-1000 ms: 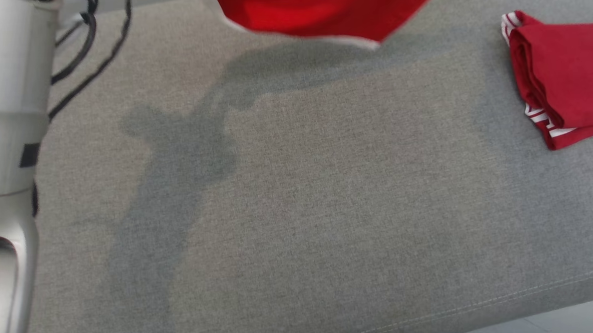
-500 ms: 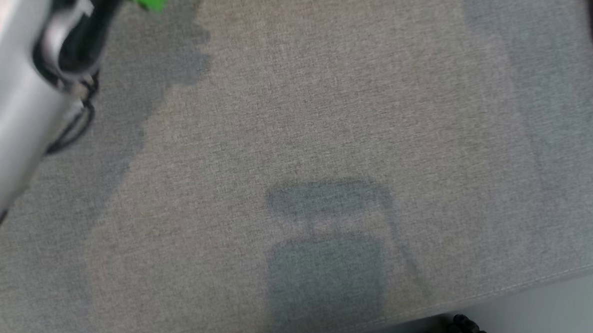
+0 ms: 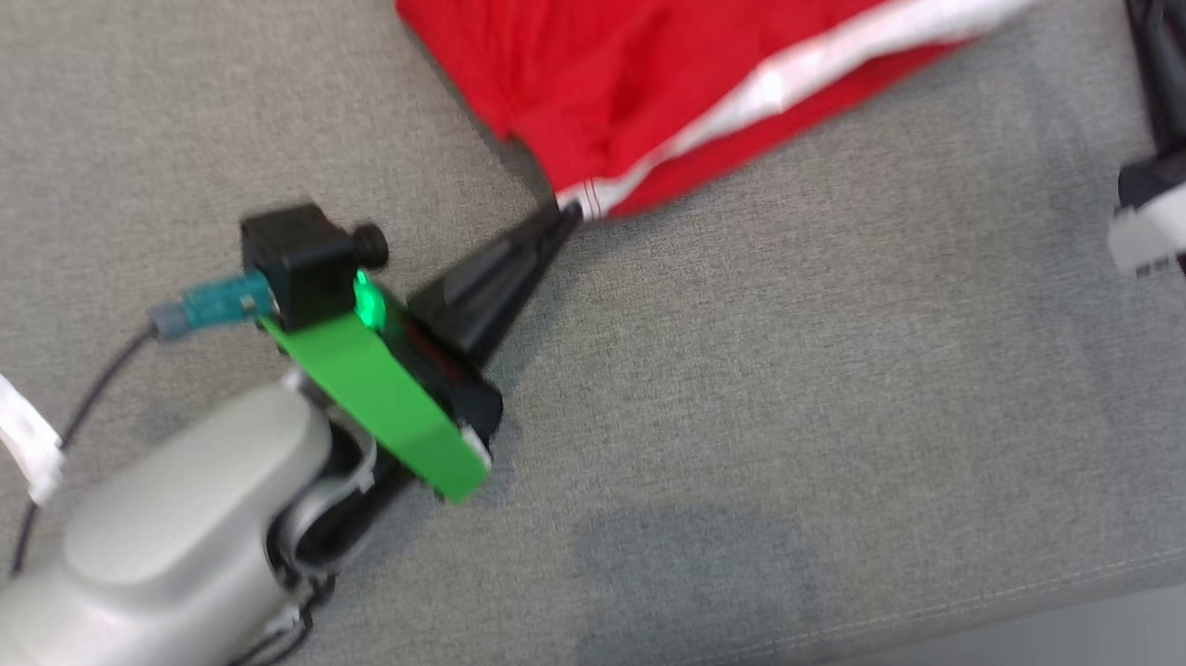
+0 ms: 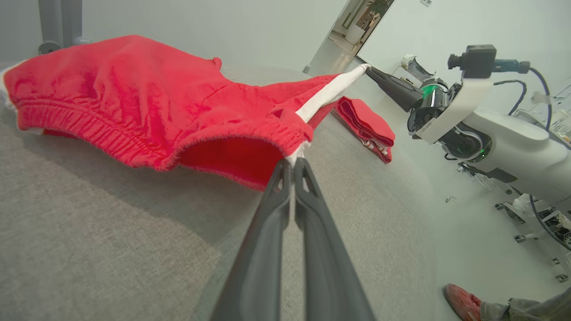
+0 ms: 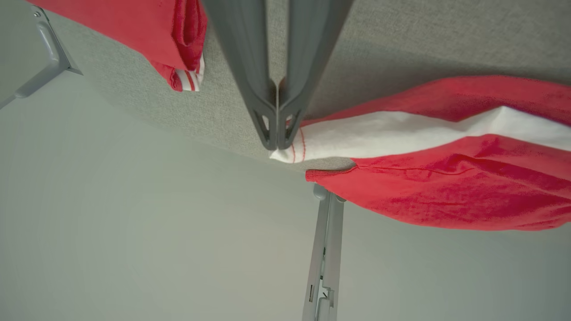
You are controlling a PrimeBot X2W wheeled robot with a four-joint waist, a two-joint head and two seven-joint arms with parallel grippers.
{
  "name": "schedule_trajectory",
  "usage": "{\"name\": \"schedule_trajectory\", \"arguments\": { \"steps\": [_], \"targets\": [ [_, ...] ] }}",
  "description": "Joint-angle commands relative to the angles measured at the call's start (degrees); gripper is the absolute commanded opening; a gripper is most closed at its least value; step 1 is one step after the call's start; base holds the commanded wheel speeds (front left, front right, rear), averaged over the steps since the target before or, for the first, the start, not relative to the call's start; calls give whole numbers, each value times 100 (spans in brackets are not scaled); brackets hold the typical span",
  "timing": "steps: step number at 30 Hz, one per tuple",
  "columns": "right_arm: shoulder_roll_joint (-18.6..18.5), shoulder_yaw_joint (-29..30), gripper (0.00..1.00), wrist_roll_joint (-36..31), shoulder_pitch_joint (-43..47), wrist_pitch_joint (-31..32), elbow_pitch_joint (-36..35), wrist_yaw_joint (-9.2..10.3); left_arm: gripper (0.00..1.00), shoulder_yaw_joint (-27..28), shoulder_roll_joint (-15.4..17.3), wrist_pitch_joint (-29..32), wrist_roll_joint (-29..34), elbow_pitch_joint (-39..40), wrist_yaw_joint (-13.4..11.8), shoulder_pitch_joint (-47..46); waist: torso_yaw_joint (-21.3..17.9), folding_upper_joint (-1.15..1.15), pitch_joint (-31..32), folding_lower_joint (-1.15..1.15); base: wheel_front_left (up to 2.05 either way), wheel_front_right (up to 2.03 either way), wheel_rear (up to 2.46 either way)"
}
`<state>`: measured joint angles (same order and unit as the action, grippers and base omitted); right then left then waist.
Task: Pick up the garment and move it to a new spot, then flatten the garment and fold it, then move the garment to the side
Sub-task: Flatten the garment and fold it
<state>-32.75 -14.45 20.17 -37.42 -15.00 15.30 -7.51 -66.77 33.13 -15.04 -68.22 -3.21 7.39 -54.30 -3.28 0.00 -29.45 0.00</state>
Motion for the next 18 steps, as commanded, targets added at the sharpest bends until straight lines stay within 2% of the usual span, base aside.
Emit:
{"name": "schedule_trajectory", "arguments": {
  "steps": [1,5,11,18],
  "targets": [
    [-10,102,0,28,373,-18,-68,6,0,-19,25,-15,-41,41,14,320,21,0,648,0,0,0,0],
    [-55,297,0,69,1240,-18,-245,6,0,-61,50,-15,100,27,15,1050,24,0,1093,0,0,0,0],
    [-48,488,0,152,2352,-19,-637,6,0,157,94,-16,255,143,15,2070,44,0,1595,0,0,0,0],
    [-127,737,0,102,3097,-18,-1026,6,0,310,84,-16,270,329,15,2568,178,0,1793,0,0,0,0]
  ]
}}
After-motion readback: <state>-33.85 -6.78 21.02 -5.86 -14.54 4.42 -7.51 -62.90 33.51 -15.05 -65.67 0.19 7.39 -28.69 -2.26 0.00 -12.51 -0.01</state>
